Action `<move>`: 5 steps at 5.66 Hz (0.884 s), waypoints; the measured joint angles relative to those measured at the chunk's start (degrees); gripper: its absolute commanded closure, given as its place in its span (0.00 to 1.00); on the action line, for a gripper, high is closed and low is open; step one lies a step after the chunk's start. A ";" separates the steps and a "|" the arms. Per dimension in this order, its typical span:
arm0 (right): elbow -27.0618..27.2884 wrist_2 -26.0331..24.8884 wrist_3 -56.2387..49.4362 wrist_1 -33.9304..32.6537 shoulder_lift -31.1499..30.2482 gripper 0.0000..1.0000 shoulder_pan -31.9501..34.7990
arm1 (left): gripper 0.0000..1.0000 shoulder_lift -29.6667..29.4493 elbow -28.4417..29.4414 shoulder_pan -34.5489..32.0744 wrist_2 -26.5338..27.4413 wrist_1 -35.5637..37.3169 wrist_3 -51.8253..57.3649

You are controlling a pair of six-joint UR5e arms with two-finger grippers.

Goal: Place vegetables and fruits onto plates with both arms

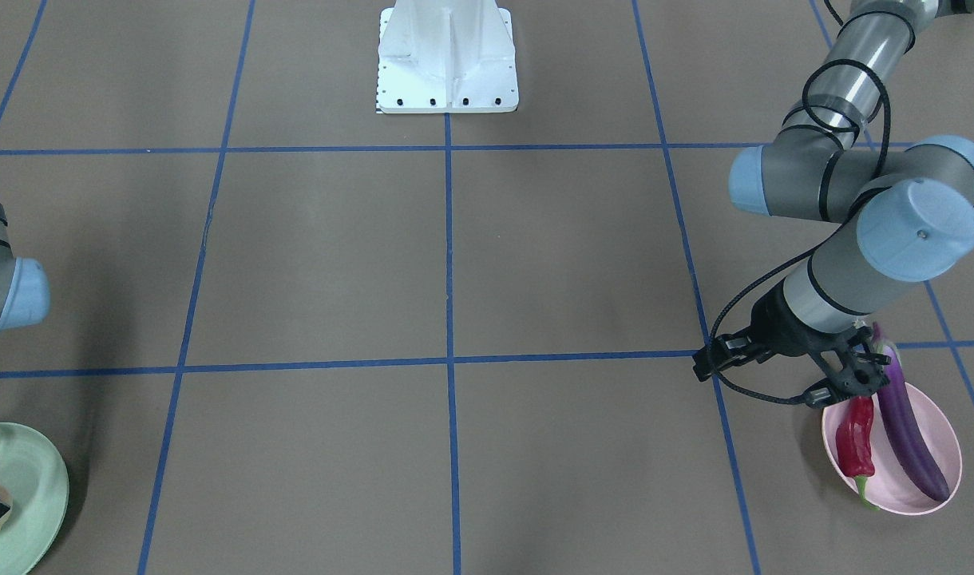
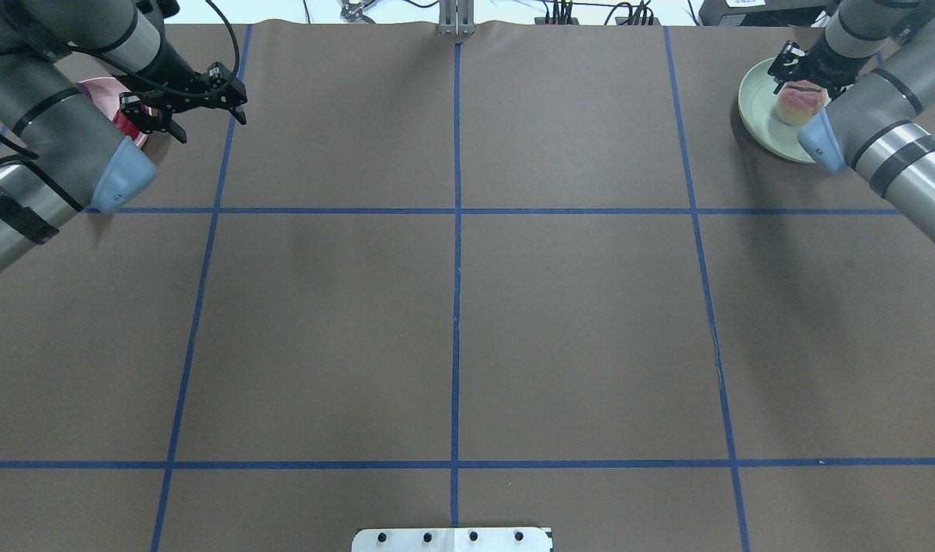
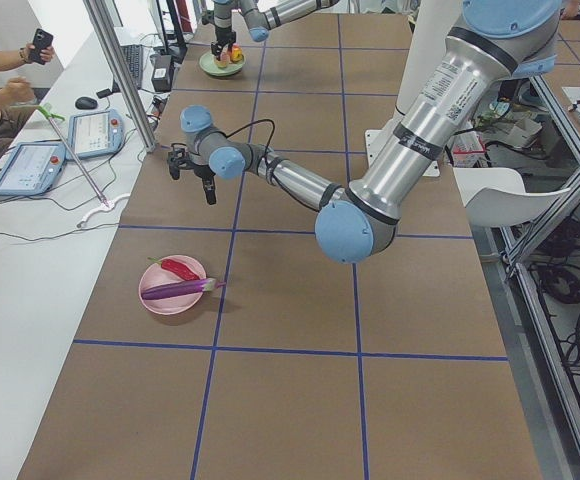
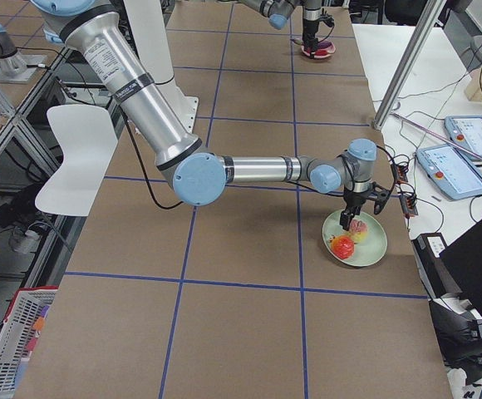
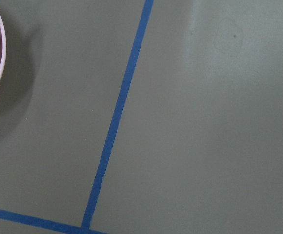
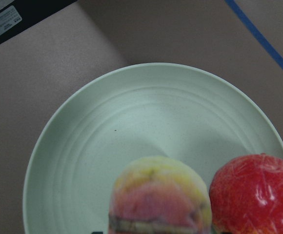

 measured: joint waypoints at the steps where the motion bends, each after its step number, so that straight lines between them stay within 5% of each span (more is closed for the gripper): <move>1: 6.12 3.09 -1.95 -0.18 -2.99 0.00 0.70 | 0.00 3.49 -4.34 -0.37 -0.11 0.12 4.00; 5: 40.97 11.65 -18.85 -1.12 -31.20 0.00 2.98 | 0.00 31.30 -27.32 -6.94 0.55 0.18 29.77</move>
